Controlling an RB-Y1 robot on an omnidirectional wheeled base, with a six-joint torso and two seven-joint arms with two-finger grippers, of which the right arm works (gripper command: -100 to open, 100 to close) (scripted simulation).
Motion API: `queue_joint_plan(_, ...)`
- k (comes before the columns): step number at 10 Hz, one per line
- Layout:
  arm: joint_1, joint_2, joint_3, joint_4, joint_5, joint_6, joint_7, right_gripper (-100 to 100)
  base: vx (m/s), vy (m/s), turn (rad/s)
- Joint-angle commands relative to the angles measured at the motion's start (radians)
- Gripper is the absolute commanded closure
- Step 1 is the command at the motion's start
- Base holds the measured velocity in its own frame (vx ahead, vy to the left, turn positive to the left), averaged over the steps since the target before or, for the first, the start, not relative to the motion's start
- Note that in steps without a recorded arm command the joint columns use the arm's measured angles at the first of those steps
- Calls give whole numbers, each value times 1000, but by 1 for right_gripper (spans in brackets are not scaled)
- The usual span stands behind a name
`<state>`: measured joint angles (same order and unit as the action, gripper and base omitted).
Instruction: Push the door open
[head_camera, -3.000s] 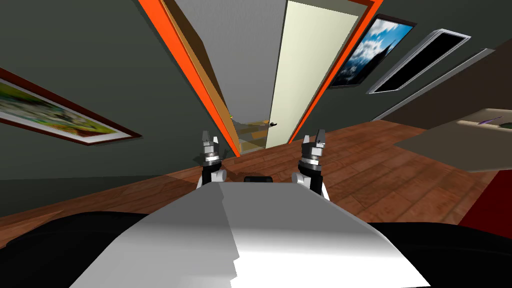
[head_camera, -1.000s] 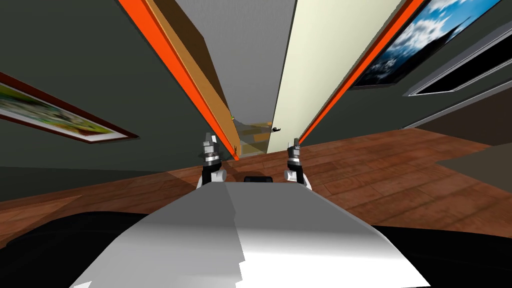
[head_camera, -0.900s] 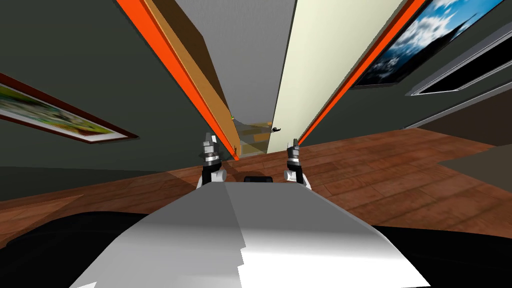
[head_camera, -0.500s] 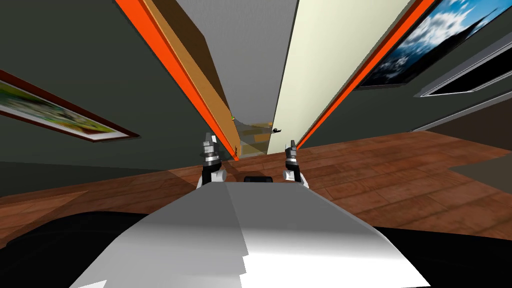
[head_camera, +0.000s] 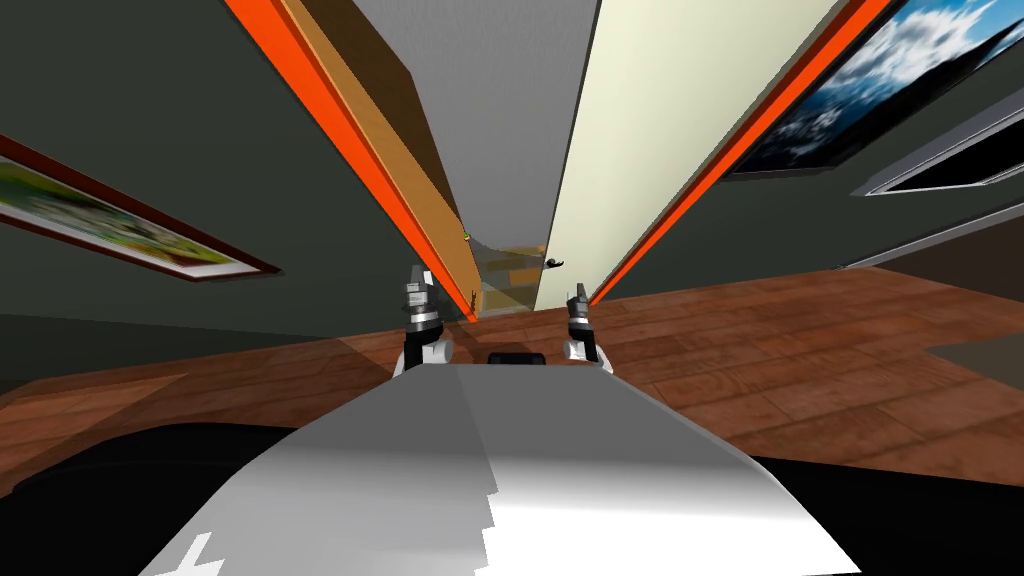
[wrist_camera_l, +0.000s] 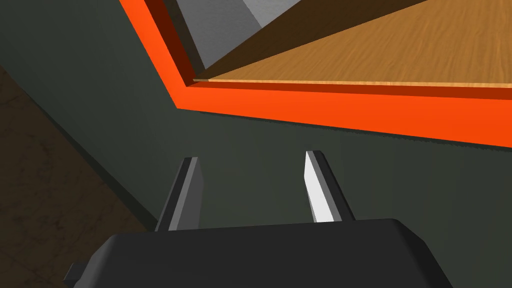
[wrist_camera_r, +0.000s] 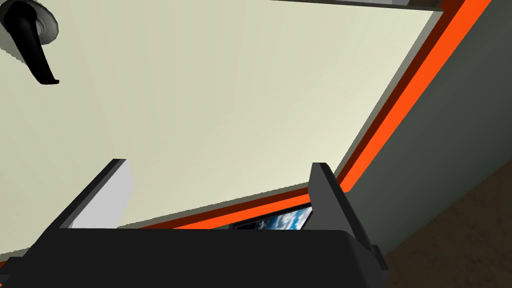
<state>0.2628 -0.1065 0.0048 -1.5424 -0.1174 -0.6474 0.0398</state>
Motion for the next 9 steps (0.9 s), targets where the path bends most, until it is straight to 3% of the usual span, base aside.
queue_joint_plan(1,-23,-7,7,50,-5,-9,-8,-100,100,-67,74)
queue_joint_plan(2,-23,-7,7,59,-5,-9,-8,-100,56,-63,33)
queue_joint_plan(6,-82,-24,24,195,-17,-36,-28,-100,75,-73,74)
queue_joint_plan(7,-82,-24,24,208,-17,-36,-28,-100,55,-63,20)
queue_joint_plan(9,-111,-33,32,273,-23,-48,-38,-100,51,-54,63)
